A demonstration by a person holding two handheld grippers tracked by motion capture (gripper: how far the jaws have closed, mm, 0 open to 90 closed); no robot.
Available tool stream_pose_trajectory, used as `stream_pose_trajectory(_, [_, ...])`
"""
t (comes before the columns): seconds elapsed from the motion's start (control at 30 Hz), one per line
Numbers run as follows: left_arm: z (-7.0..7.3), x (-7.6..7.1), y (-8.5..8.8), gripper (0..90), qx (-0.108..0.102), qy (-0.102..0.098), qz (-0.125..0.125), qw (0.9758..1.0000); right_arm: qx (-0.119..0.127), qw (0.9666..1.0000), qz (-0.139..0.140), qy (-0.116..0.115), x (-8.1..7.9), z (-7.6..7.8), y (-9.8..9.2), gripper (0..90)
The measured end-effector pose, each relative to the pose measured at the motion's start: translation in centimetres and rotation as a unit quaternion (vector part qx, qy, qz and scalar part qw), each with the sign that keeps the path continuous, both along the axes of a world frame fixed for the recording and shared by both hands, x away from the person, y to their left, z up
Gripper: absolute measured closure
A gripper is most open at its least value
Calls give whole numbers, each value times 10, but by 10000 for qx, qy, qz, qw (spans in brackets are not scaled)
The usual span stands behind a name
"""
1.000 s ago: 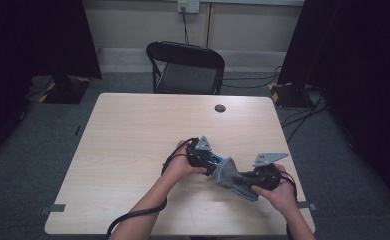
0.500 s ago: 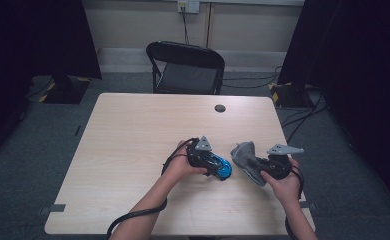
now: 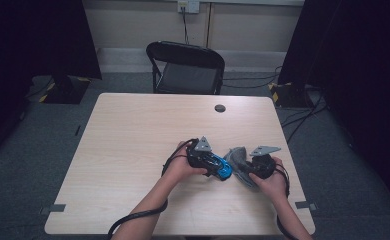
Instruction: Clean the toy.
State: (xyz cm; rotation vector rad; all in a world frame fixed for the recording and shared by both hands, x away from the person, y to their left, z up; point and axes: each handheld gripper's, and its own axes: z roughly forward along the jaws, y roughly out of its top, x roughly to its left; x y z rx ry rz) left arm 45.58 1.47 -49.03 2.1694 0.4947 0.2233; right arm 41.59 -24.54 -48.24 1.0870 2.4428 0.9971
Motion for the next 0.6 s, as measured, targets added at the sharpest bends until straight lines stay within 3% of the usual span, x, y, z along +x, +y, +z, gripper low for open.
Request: stream_pose_trajectory(0.6, [2, 1, -1, 142, 125, 16, -14, 9999, 264, 9979, 449, 378, -15, 2, -10, 784])
